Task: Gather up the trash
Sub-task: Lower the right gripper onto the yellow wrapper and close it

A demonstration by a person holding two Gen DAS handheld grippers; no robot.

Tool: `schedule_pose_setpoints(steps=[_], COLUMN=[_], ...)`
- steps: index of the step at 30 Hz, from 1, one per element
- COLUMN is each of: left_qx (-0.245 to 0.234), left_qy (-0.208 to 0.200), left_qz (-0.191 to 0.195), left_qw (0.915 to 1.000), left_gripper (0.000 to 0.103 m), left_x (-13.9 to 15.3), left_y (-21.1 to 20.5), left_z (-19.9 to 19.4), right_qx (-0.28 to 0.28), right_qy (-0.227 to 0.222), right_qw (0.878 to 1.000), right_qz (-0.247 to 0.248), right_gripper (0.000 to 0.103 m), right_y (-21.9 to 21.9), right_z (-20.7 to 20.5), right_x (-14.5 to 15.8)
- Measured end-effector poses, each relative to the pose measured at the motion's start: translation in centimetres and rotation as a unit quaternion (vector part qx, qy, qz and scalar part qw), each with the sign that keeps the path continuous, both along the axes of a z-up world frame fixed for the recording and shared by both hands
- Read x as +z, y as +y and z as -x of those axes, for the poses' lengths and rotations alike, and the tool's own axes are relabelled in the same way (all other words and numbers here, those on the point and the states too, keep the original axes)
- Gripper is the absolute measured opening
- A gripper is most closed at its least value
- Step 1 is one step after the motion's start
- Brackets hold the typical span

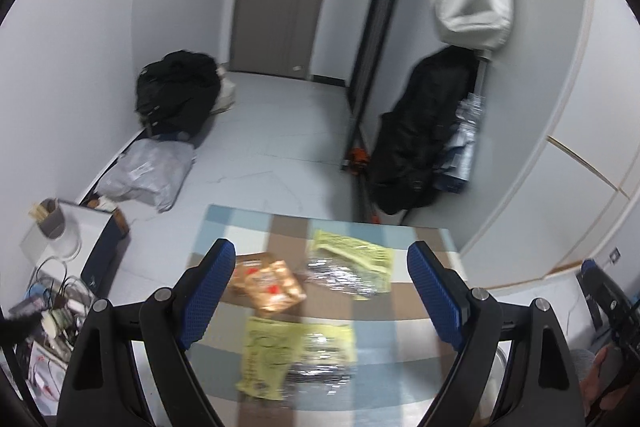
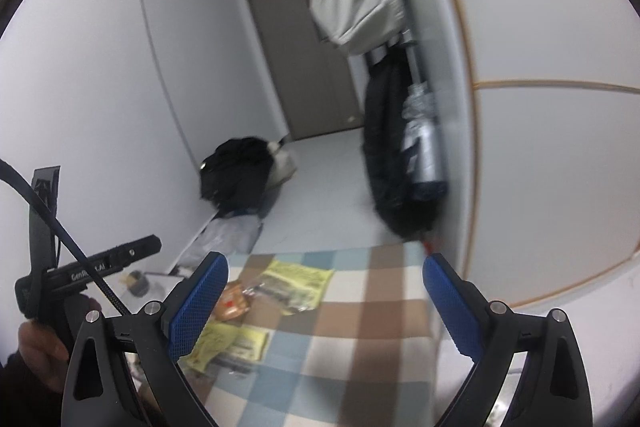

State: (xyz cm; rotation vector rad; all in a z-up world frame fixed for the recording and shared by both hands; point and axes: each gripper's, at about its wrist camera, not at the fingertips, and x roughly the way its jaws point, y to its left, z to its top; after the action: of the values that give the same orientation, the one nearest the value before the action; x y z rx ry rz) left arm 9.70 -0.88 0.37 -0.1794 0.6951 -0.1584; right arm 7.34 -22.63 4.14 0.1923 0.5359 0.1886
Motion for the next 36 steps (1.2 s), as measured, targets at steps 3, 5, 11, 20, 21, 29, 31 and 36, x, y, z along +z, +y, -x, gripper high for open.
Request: schedule_pose_setpoints(steps=[3, 5, 11, 20, 21, 29, 31, 36], left_qx=[0.016, 0.027, 0.046, 0.071, 0.073, 0.086, 0.088, 0.089], left_qy=[0.007, 0.013, 0.040, 0.086, 0.090, 0.112, 0.118, 0.121], left_qz=[0.010, 0.008, 0.033, 0.072, 0.074, 0.083, 0.089, 0.099], left_qw=[0.9998, 0.9995, 0.9976, 0.9912, 0.9905, 0.9864, 0.9850, 0.9837], left_gripper=[0.086, 0.086, 0.086, 0.086, 0.086, 0.086, 0.086, 0.086], left_x=[-1.1, -1.9, -4.3, -6.1, -6.3, -6.9, -7.1, -7.1], left_y=[1.9, 3.1, 6.3, 9.9, 10.3, 11.9, 12.2, 12.5], left_z=[-0.7, -0.9, -1.5, -2.3, -2.4, -2.4, -2.6, -2.7], right_qx=[0.020, 0.032, 0.066, 0.107, 0.110, 0.109, 0.105, 0.104], right_qy=[0.021, 0.037, 0.088, 0.160, 0.169, 0.222, 0.225, 0.225], right_qw=[1.000, 0.999, 0.994, 0.981, 0.979, 0.967, 0.967, 0.966], right_qz=[-0.005, -0.007, -0.005, 0.036, 0.039, 0.058, 0.055, 0.079], right_gripper=[0.099, 0.099, 0.099, 0.099, 0.098, 0.086, 0.084, 0.076], right_y=[2.0, 3.1, 6.8, 12.1, 12.5, 14.3, 14.5, 15.5], right_z=[-1.5, -1.8, -4.2, -7.0, -7.3, -8.8, -8.8, -8.7], right_x=[-1.5, -2.5, -5.7, -11.5, -12.3, -17.1, -17.6, -18.6])
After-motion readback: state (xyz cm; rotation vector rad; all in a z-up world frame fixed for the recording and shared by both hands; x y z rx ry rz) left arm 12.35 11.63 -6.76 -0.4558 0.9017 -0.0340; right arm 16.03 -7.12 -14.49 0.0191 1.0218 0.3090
